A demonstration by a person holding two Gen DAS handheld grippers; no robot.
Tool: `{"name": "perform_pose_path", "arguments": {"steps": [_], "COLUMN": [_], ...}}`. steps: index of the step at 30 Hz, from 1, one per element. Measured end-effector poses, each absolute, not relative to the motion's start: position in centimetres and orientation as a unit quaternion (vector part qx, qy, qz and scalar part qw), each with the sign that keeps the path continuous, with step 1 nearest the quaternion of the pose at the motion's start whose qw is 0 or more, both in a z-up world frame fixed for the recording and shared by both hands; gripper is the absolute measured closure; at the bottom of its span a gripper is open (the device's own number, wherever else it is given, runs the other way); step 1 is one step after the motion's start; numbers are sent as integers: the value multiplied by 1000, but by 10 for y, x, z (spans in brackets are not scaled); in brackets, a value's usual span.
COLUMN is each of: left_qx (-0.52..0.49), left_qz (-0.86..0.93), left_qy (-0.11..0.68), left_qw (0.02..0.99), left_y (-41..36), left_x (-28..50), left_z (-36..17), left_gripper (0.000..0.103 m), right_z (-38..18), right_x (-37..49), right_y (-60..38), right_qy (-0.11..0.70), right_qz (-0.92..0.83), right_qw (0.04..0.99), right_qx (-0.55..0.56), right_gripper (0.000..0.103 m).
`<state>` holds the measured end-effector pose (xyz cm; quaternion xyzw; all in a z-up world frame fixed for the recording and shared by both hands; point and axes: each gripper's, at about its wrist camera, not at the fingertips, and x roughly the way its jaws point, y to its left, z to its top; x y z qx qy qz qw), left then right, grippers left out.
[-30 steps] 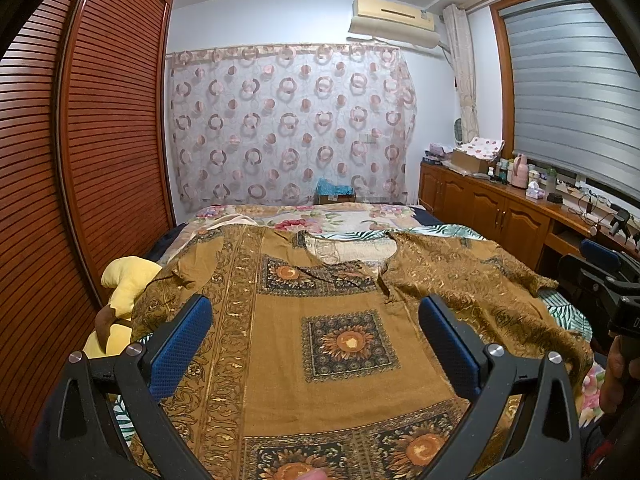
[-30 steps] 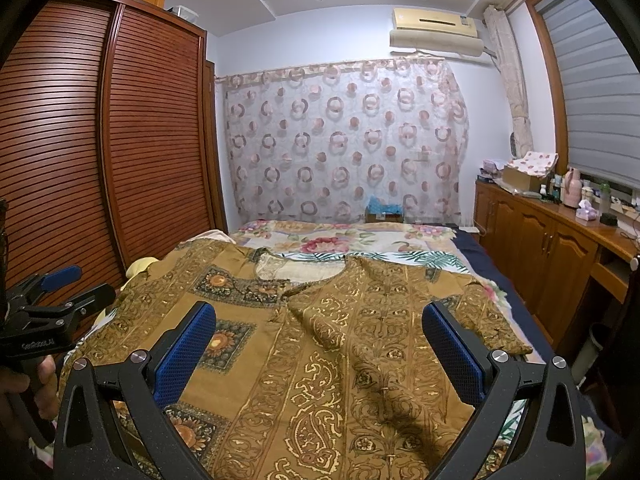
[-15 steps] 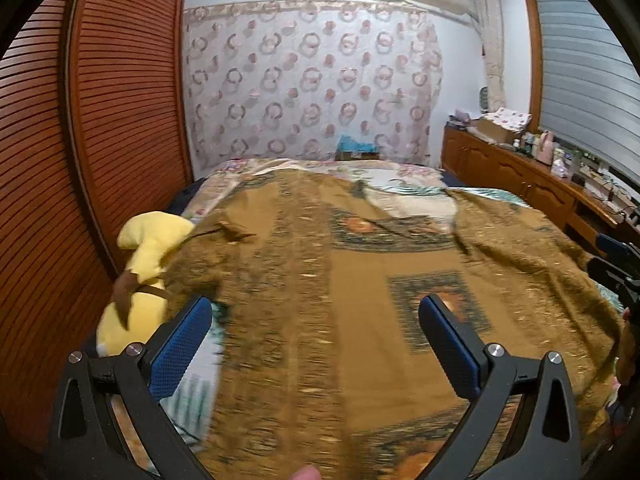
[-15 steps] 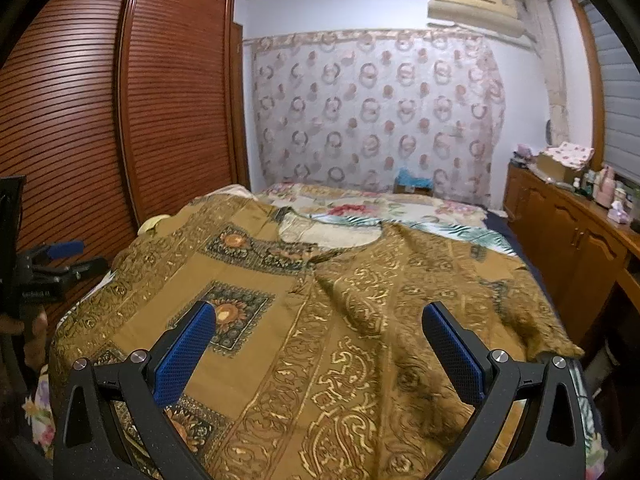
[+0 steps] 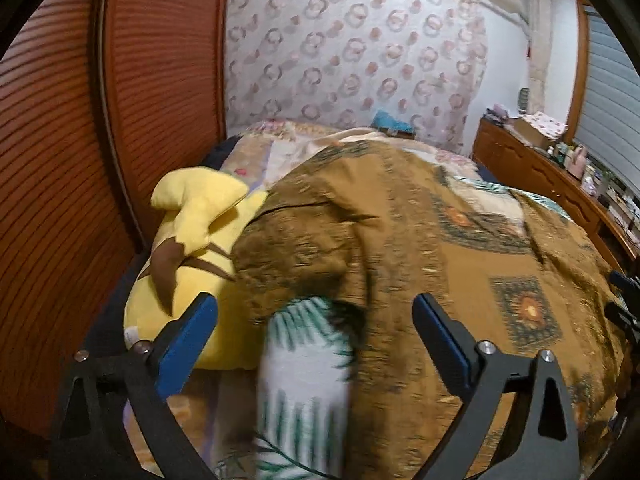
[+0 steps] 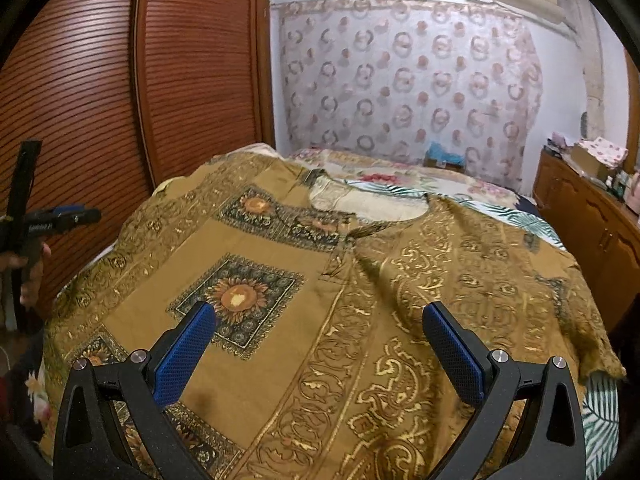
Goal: Fold small clothes
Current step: 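Reach the left gripper to the shirt sleeve beside the yellow plush and grasp it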
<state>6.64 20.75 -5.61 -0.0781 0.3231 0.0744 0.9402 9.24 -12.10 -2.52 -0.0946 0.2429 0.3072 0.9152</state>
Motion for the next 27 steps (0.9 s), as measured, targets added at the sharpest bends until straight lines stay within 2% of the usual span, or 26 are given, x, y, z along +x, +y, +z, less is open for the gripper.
{"name": "perform_pose_path", "arguments": {"steps": [1, 3, 13, 14, 16, 18, 22, 24, 27], "left_qx": [-84, -97, -107, -111, -122, -136, -113, -89, -40], "left_qz": [75, 78, 48, 42, 30, 25, 18, 20, 44], "left_qy": [328, 343, 432, 437, 438, 437, 436, 439, 435], "left_qw": [938, 931, 894, 892, 890, 889, 893, 894, 899], "left_y": [214, 228, 249, 250, 255, 261, 258, 251, 241], "left_x": [70, 80, 121, 123, 125, 125, 128, 130, 129], "left_z": [-59, -67, -105, -108, -109, -108, -103, -100, -92], "left_gripper": [8, 16, 29, 35, 41, 55, 76, 93, 96], "right_z": [-25, -24, -22, -25, -27, -26, -29, -29, -30], "right_x": [97, 106, 119, 118, 117, 118, 117, 116, 114], "right_y": [-120, -117, -100, -98, -94, -94, -97, -94, -93], "right_qy": [247, 252, 257, 257, 261, 259, 258, 254, 250], "right_qz": [309, 310, 311, 312, 316, 317, 317, 316, 313], "right_qw": [913, 911, 905, 904, 901, 902, 902, 904, 905], "right_qx": [-98, -106, -135, -138, -138, -137, -137, -138, -143], "right_gripper": [0, 0, 0, 0, 0, 0, 0, 0, 0]}}
